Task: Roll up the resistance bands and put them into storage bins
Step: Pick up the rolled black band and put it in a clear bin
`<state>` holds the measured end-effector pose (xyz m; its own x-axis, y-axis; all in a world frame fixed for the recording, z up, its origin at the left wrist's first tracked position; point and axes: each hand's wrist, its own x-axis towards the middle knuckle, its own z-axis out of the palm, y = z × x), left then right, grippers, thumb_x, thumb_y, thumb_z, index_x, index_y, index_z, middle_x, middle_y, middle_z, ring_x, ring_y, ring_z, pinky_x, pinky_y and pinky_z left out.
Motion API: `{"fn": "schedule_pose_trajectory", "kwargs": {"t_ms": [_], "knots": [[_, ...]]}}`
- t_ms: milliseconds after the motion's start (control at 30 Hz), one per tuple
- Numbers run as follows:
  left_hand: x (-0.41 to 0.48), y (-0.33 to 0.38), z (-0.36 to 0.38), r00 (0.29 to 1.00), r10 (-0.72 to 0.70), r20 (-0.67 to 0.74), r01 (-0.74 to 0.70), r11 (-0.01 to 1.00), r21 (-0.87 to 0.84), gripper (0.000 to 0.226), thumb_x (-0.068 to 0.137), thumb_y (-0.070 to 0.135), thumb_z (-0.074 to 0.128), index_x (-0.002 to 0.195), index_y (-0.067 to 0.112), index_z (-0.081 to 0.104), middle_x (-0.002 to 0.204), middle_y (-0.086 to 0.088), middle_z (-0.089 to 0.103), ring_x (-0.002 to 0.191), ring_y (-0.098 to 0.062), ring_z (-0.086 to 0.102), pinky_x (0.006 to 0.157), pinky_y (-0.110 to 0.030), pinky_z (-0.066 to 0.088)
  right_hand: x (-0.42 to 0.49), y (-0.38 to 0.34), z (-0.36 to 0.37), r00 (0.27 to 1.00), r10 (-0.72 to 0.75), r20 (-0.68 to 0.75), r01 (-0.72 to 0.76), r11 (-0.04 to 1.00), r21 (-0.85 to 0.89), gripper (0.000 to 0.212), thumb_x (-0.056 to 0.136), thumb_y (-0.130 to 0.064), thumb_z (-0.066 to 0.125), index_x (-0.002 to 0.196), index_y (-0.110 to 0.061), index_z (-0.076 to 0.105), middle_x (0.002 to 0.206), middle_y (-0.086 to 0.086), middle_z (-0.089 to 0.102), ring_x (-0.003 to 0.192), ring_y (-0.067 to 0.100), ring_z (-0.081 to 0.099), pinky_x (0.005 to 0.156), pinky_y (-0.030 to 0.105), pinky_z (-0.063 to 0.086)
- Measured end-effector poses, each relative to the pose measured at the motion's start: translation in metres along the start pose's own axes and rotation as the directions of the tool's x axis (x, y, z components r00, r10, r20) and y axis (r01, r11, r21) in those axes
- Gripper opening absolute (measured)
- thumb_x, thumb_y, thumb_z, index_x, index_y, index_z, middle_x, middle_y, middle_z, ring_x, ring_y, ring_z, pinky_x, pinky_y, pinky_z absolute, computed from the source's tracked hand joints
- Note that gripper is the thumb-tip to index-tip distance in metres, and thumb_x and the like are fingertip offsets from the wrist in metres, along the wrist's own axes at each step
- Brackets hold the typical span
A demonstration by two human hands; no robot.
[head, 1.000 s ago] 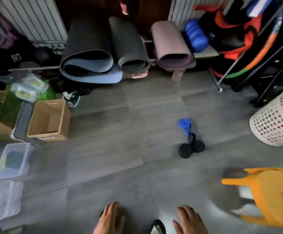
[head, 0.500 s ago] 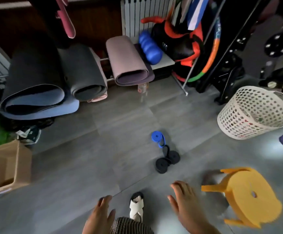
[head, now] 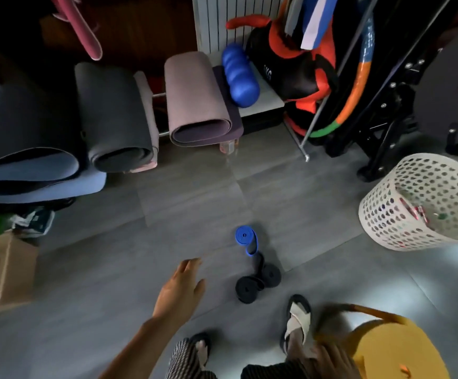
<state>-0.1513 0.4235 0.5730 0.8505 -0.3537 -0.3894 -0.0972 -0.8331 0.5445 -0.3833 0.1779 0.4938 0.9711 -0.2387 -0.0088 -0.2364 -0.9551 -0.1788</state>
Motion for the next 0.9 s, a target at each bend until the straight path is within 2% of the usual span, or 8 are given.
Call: {"fn": "schedule_pose_trajectory", "kwargs": {"t_ms": [67,100,267,367,500,633,800,900], "knots": [[-0.004,0.010,0.024,0.996,-0.088,-0.001,0.088,0.996,-0.014,0.044,0.091,0.022,0.053,0.133,0.013,0.042,0.136,-0.002,0.044,0.119,-0.018,0.051,0.089,-0.029,0.043,0.038,0.027,-0.021,0.992,-0.059,0.116,0.047,0.993,0.110,0.027,0.087,-0.039,0.032,0.079,-0.025,0.054,0.077,-0.006,0.062,0.061,0.015,0.057,0.059,0.029,0.039],[-0.010,0.018,0.036,0.989,-0.145,0.003,0.145,0.989,-0.042,0.044,0.091,0.021,0.054,0.132,0.013,0.043,0.135,-0.002,0.045,0.118,-0.018,0.052,0.089,-0.030,0.044,0.061,0.033,-0.038,0.995,-0.098,0.031,0.095,0.990,0.102,0.023,0.086,-0.037,0.032,0.083,-0.025,0.051,0.075,-0.002,0.066,0.066,0.014,0.054,0.054,0.030,0.044],[-0.042,0.062,0.088,0.933,-0.361,0.001,0.356,0.920,-0.166,0.039,0.088,0.030,0.054,0.127,0.027,0.045,0.129,0.001,0.047,0.112,-0.016,0.056,0.085,-0.029,0.045,0.156,0.076,-0.068,0.935,-0.348,0.064,0.344,0.937,0.064,0.034,0.096,-0.041,0.017,0.092,-0.023,0.046,0.081,-0.002,0.063,0.069,0.017,0.062,0.054,0.026,0.051],[-0.051,0.090,0.110,0.892,-0.452,0.008,0.442,0.869,-0.223,0.036,0.089,0.026,0.054,0.124,0.030,0.047,0.128,0.000,0.048,0.105,-0.007,0.057,0.077,-0.020,0.042,0.197,0.087,-0.076,0.910,-0.412,0.044,0.408,0.910,0.066,0.021,0.080,-0.038,0.038,0.092,-0.021,0.044,0.080,0.000,0.062,0.067,0.020,0.062,0.054,0.027,0.051],[-0.042,0.104,0.129,0.879,-0.476,0.026,0.469,0.851,-0.236,0.036,0.092,0.024,0.051,0.127,0.026,0.043,0.131,0.005,0.044,0.105,0.005,0.051,0.073,-0.012,0.035,0.219,0.092,-0.072,0.886,-0.460,0.060,0.454,0.886,0.091,0.022,0.082,-0.037,0.039,0.091,-0.018,0.047,0.080,0.002,0.061,0.066,0.022,0.063,0.056,0.028,0.052],[-0.007,0.111,0.135,0.873,-0.488,-0.017,0.473,0.852,-0.224,0.041,0.094,0.026,0.049,0.133,0.018,0.039,0.136,0.003,0.041,0.117,-0.010,0.051,0.087,-0.022,0.042,0.224,0.125,-0.055,0.878,-0.469,0.097,0.456,0.880,0.134,0.052,0.097,-0.047,0.011,0.092,-0.016,0.052,0.084,0.004,0.063,0.073,0.022,0.062,0.058,0.030,0.053],[0.039,0.130,0.140,0.810,-0.574,-0.117,0.524,0.800,-0.293,0.042,0.093,0.025,0.051,0.133,0.015,0.041,0.136,-0.001,0.043,0.117,-0.013,0.052,0.089,-0.024,0.042,0.234,0.174,-0.030,0.828,-0.526,0.194,0.502,0.850,0.161,0.044,0.096,-0.049,0.009,0.092,-0.023,0.045,0.083,0.001,0.063,0.071,0.019,0.058,0.055,0.026,0.050],[0.067,0.145,0.161,0.735,-0.665,-0.132,0.586,0.720,-0.372,0.042,0.092,0.025,0.052,0.132,0.015,0.042,0.135,-0.002,0.044,0.115,-0.015,0.054,0.087,-0.028,0.044,0.275,0.191,-0.012,0.770,-0.596,0.226,0.577,0.803,0.152,0.020,0.087,-0.042,0.033,0.088,-0.025,0.044,0.084,-0.003,0.058,0.074,0.014,0.048,0.053,0.023,0.048]]}}
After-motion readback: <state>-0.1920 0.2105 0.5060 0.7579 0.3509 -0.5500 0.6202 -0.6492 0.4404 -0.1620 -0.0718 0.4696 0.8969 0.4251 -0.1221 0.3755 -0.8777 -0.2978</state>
